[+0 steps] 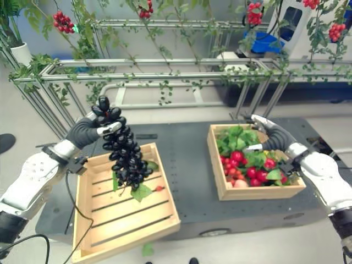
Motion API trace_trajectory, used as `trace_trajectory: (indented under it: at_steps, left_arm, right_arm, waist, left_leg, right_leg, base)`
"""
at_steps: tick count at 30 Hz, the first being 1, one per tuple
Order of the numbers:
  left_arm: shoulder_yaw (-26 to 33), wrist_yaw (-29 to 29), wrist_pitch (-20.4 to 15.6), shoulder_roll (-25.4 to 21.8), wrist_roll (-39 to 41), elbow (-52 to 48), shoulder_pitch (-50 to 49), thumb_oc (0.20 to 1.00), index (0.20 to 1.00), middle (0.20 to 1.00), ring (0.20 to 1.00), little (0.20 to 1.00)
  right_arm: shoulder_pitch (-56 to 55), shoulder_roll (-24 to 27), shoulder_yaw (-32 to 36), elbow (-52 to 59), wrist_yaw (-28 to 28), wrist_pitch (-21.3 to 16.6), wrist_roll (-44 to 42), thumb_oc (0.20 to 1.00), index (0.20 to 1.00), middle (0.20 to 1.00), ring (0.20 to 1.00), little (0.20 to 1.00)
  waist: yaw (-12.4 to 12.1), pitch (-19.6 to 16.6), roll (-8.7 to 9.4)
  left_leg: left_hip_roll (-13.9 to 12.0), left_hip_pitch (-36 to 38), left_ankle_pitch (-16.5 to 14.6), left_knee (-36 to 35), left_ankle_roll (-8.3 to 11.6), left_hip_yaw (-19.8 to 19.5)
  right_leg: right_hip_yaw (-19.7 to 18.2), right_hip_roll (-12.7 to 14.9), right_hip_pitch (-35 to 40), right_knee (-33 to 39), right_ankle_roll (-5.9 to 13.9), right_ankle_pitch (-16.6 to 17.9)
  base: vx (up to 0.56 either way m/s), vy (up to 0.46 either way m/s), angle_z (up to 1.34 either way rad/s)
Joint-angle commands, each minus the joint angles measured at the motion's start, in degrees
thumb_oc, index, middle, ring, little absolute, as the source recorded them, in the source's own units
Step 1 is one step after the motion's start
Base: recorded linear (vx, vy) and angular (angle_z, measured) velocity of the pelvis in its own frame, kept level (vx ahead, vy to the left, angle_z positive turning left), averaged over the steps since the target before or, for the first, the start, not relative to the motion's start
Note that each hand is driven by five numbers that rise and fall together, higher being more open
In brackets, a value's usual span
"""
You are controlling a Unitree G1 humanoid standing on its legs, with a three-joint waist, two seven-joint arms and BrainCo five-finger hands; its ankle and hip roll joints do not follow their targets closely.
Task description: Pick up the fruits from the basket on one side to the basket on the other side
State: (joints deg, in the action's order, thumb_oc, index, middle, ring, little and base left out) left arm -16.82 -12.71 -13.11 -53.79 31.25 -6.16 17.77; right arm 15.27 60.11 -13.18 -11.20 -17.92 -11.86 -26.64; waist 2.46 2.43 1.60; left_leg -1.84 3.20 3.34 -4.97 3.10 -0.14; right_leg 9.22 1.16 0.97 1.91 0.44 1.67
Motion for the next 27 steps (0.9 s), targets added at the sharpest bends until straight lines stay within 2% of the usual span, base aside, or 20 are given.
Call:
trace_trajectory:
  at_steps: [1,7,15,25,27]
  left_arm:
    - [-0.5,0.1,-3.5,-2.6,5.0,-1.7,6.7,0.200,0.200,0.200,0.200,0.200]
    - [-6.8,-0.2,-3.7,-2.6,6.5,-0.7,13.3,0.200,0.200,0.200,0.200,0.200]
    - [-18.4,-1.4,-3.2,0.6,8.0,-1.4,24.6,0.200,0.200,0.200,0.200,0.200]
    - [-24.2,-1.7,-3.0,4.8,8.9,-2.3,31.1,0.200,0.200,0.200,0.200,0.200]
    - [-26.6,-1.6,-2.9,6.8,9.0,-2.0,34.5,0.200,0.200,0.200,0.200,0.200]
  right_arm:
    - [5.9,2.4,-2.8,2.2,0.3,-2.2,-4.8,1.000,1.000,1.000,1.000,1.000]
    - [10.4,0.1,-6.6,1.9,0.7,-2.6,-6.8,1.000,1.000,1.000,1.000,1.000]
    - [15.3,-7.0,-15.4,0.8,0.0,-1.1,-7.6,1.000,1.000,1.000,1.000,1.000]
    - [16.6,-14.2,-19.5,1.5,-0.3,-0.4,-8.6,1.000,1.000,1.000,1.000,1.000]
    - [18.0,-15.9,-21.4,2.3,-0.5,-0.4,-9.1,1.000,1.000,1.000,1.000,1.000]
  waist:
    - [0.5,-5.2,2.23]
    - [0.6,-5.7,2.27]
    - [0.3,-6.2,2.05]
    - [0.1,-6.6,1.70]
    - [0.0,-6.8,1.58]
  left_leg:
    - [3.7,-0.2,-5.3,0.7,-2.69,2.0]
    - [3.7,0.1,-5.4,0.6,-2.78,2.0]
    - [3.9,0.4,-5.6,0.6,-3.07,1.8]
    - [4.1,0.3,-5.7,0.6,-3.26,1.3]
    - [4.2,0.3,-5.6,0.5,-3.30,1.1]
  right_leg:
    - [0.6,1.2,-0.5,-2.1,4.88,-2.2]
    - [0.6,1.3,-0.3,-2.1,5.05,-2.1]
    - [0.9,1.5,0.0,-2.3,5.28,-2.1]
    - [1.1,1.6,0.3,-2.1,5.43,-2.1]
    - [1.3,1.6,0.3,-2.1,5.49,-2.1]
  base:
    - [0.00,0.000,0.00]
    - [0.00,0.000,0.00]
    - [0.00,0.000,0.00]
    - [0.00,0.000,0.00]
    - [0.00,0.000,0.00]
